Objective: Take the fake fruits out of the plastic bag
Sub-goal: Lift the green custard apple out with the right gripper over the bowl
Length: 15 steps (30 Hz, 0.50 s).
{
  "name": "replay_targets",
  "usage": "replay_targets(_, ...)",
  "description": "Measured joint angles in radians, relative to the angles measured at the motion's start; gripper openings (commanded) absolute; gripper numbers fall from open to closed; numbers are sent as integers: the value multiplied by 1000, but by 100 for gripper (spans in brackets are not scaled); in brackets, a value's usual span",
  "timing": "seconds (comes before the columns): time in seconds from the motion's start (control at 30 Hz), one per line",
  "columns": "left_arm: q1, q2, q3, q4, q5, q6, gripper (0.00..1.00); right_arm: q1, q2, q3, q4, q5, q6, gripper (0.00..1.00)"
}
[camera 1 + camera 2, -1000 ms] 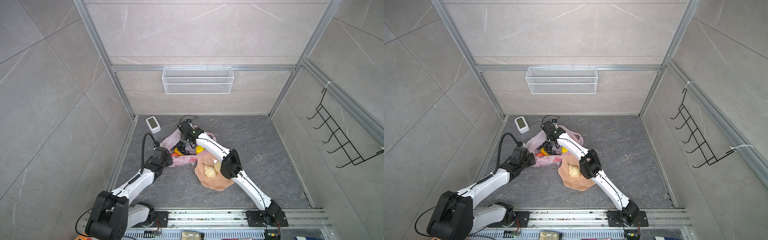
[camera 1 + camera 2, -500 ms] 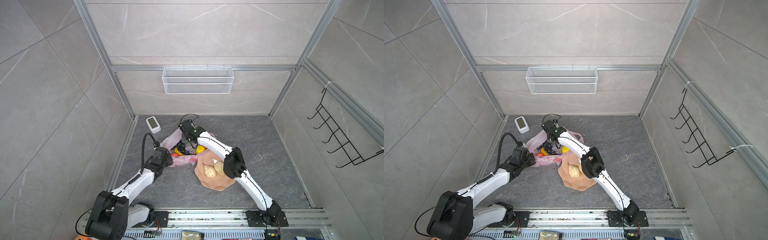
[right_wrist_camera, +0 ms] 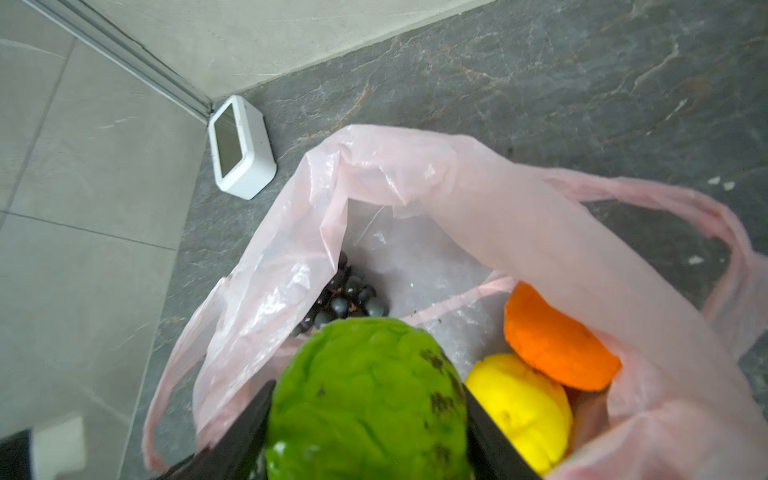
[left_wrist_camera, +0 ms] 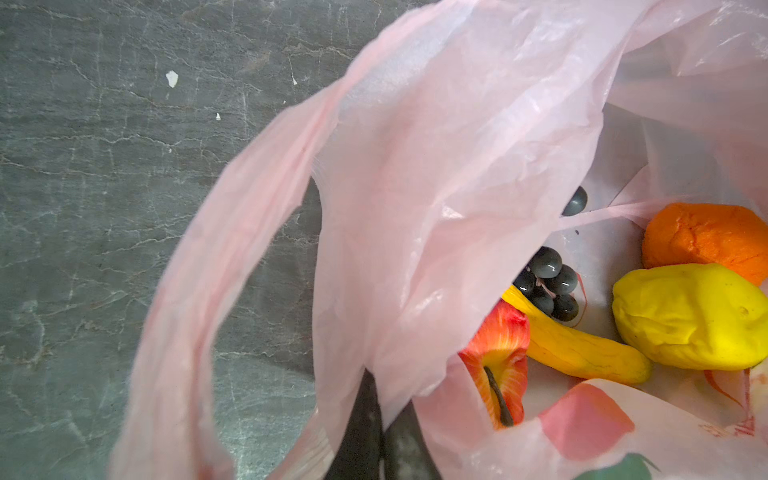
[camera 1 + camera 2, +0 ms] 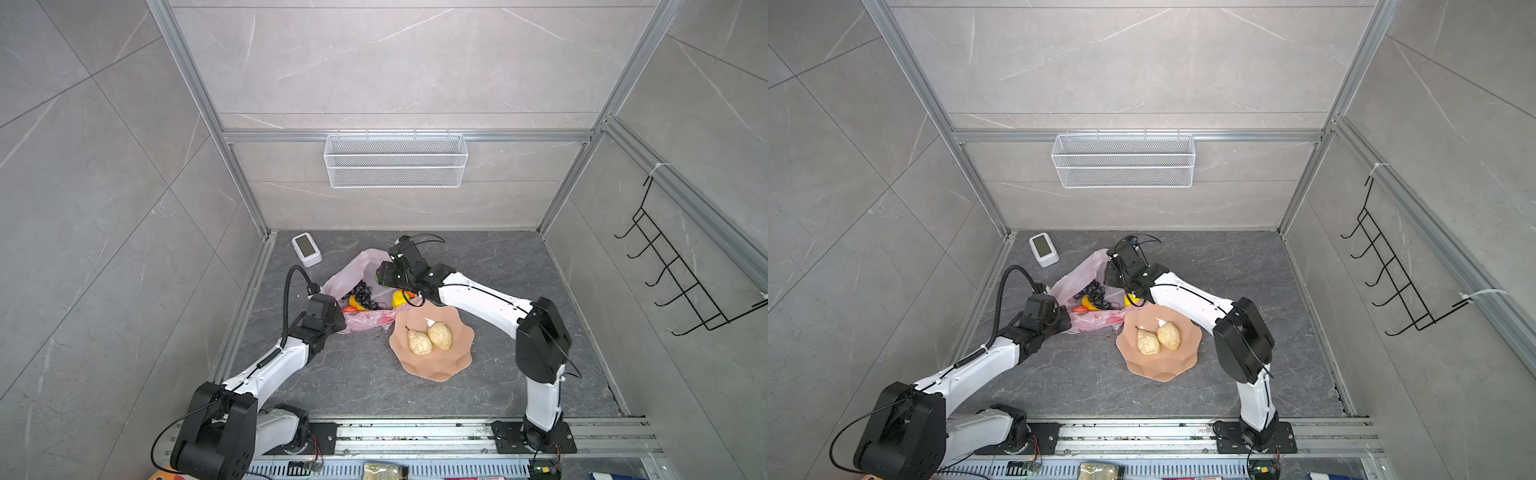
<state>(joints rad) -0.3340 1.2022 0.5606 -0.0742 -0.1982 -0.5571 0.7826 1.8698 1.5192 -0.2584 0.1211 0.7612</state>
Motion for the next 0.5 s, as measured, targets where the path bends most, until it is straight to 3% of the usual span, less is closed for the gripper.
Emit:
replay_targets(0.27,0,0,0,0,2,0,0,-32,-365,-440,153,-28,114,54)
replay_targets(0.5,0,0,0,0,3,0,0,6,-665,-710,136,62,274,55)
